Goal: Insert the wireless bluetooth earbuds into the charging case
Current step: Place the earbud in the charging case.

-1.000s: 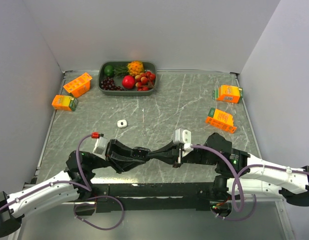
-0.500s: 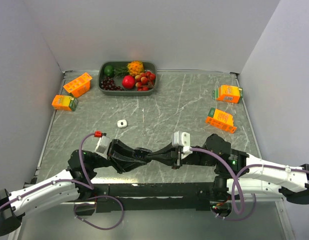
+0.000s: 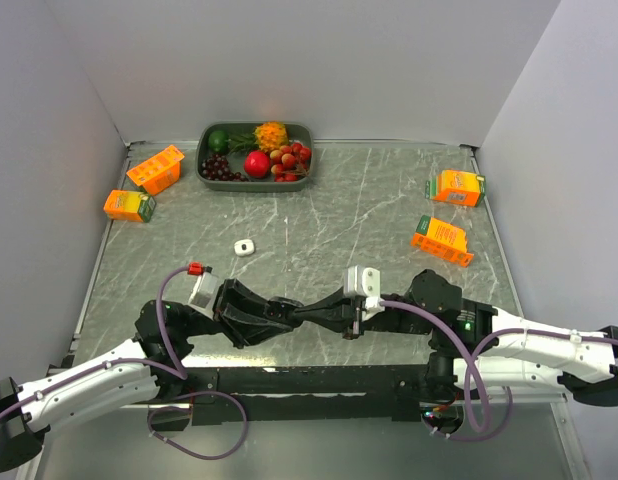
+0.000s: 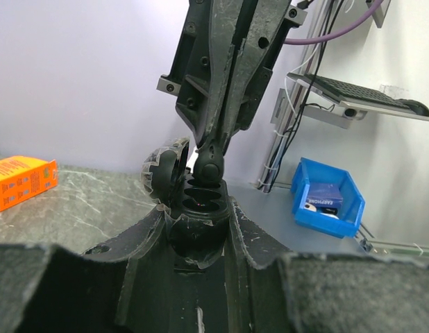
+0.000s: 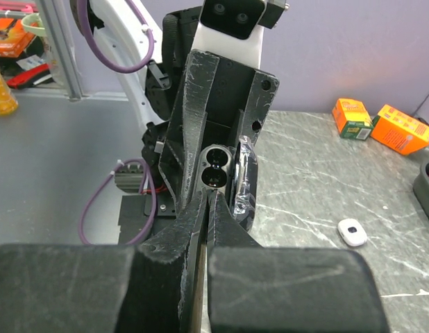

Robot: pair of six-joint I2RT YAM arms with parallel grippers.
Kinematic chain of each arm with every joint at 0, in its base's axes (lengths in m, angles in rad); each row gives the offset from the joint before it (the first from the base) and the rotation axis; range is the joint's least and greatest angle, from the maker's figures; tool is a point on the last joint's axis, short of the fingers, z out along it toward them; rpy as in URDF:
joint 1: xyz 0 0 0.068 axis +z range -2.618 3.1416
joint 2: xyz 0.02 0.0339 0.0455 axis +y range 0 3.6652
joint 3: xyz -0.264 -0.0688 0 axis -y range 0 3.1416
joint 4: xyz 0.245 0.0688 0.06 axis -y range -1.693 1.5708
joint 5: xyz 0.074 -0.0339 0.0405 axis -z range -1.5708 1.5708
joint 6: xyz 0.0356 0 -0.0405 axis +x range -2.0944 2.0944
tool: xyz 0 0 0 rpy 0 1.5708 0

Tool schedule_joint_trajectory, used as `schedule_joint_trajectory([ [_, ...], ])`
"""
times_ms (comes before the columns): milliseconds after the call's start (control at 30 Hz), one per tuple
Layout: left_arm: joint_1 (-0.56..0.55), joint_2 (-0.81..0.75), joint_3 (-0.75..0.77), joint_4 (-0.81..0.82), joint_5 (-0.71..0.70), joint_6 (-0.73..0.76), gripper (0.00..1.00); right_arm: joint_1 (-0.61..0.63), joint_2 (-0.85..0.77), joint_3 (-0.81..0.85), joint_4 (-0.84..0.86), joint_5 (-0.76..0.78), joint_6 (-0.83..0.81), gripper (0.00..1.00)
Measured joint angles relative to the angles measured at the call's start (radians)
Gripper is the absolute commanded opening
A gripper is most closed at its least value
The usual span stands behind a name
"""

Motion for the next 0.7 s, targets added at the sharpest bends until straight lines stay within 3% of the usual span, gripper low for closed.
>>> schedule_joint_trajectory([
  [500, 0.0, 0.003, 0.0, 0.013, 0.002, -0.014, 0.01, 0.04, 0.023, 0.0, -0.003, 0.053, -0.032, 0.01],
  [533, 0.0, 0.0, 0.0, 0.012, 0.0, -0.014, 0.01, 0.043, 0.023, 0.0, -0.005, 0.059, -0.032, 0.1],
  [633, 0.0, -0.005, 0.0, 0.005, -0.006, -0.013, 0.01, 0.047, 0.023, 0.0, -0.008, 0.071, -0.028, 0.25],
  [700, 0.0, -0.01, 0.0, -0.005, -0.013, -0.011, 0.01, 0.048, 0.022, 0.0, -0.013, 0.077, -0.025, 0.3],
])
